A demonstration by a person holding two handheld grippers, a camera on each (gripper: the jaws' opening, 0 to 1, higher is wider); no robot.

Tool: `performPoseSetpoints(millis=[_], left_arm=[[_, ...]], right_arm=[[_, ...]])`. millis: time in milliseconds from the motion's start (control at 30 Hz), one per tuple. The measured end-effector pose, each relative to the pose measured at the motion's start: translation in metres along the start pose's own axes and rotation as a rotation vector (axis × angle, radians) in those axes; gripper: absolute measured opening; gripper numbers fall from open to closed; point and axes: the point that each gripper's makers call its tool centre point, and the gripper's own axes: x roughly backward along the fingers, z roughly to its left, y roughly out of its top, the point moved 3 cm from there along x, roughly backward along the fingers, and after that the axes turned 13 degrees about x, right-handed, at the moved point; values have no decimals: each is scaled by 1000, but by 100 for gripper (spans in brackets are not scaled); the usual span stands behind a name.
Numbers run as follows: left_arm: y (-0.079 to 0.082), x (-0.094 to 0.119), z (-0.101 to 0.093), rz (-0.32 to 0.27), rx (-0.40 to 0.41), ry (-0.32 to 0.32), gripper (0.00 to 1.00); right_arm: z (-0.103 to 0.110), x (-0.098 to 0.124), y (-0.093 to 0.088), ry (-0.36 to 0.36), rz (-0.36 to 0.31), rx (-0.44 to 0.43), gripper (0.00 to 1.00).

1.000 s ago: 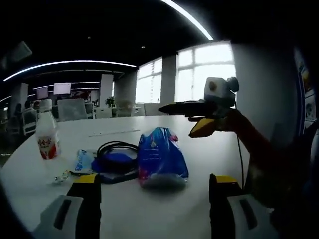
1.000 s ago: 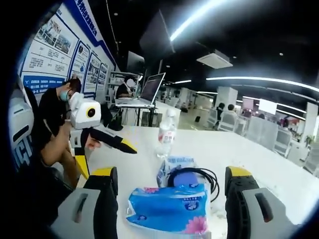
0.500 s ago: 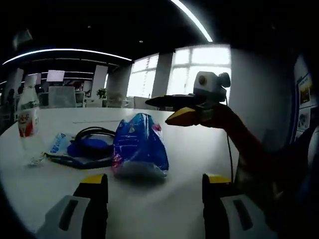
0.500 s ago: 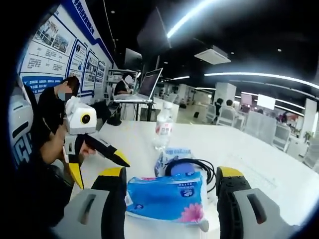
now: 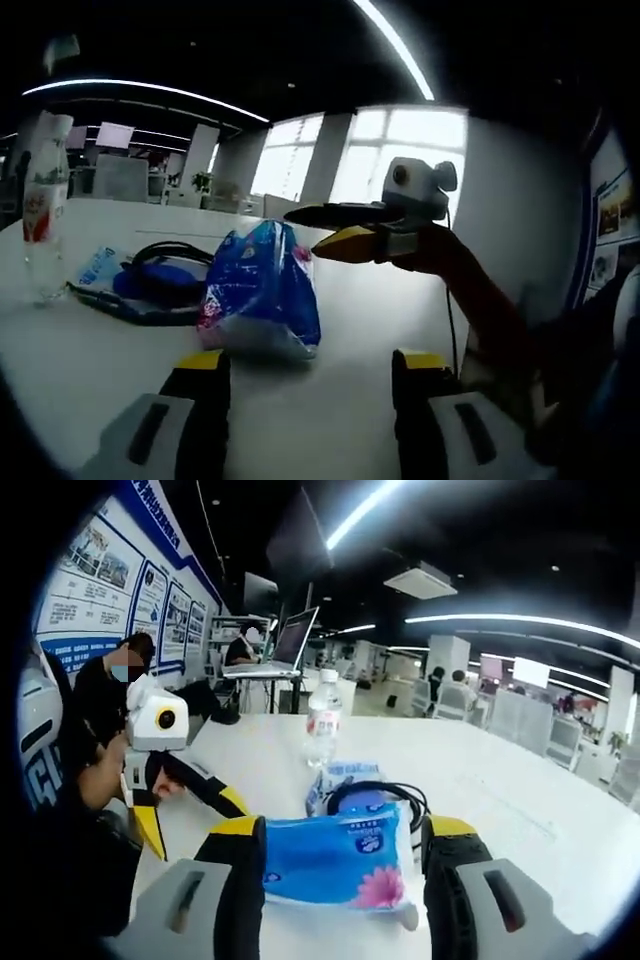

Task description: Arrange the tabletop items into an orderly group along one side of the table until the central work area is clear of visible clutter.

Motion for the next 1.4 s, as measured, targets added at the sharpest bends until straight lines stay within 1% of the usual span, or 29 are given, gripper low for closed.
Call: performPoseSetpoints(millis=[67,233,433,500,533,567,633,667,833,900,1033,1267,1367,1400], left_arm=[[-3,-2,-3,2,0,3,63],[-4,-3,-3,3,-1,4,56],[-5,-7,-3,-1,-13,10,47],[-4,-9,-2,-5,-3,22,47],[-3,-10,0,-10,4,36,46],[-3,-11,0,-10,5,36,45],[-3,-13,0,-25,19,34,40],[-2,-14,0,-32,25,35,38],[-4,-17,3,-31,27,40,31],[-5,-18,6,-21,24,54,30],[-3,-19,10,-18,-4,71,25],[0,-17,15,-26,-24,87,19],[-1,-16,16,-26,-21,91,16],[0,-15,17,-26,-18,95,15]], right_arm=[[2,-1,-1,0,8,5,58],[2,-1,-4,1,14,-5,55],[4,-3,-14,-4,39,-12,51],[4,-2,-17,-7,46,-18,50],[4,-1,-17,-9,43,-23,49],[4,0,-18,-12,41,-28,48],[2,1,-18,-22,37,-34,46],[0,2,-18,-27,38,-37,45],[1,4,-21,-30,43,-42,37],[0,5,-21,-36,37,-46,33],[-1,6,-23,-44,32,-58,28],[-6,10,-26,-66,21,-82,12],[-8,11,-27,-74,17,-86,4],[-8,12,-27,-75,11,-90,3]])
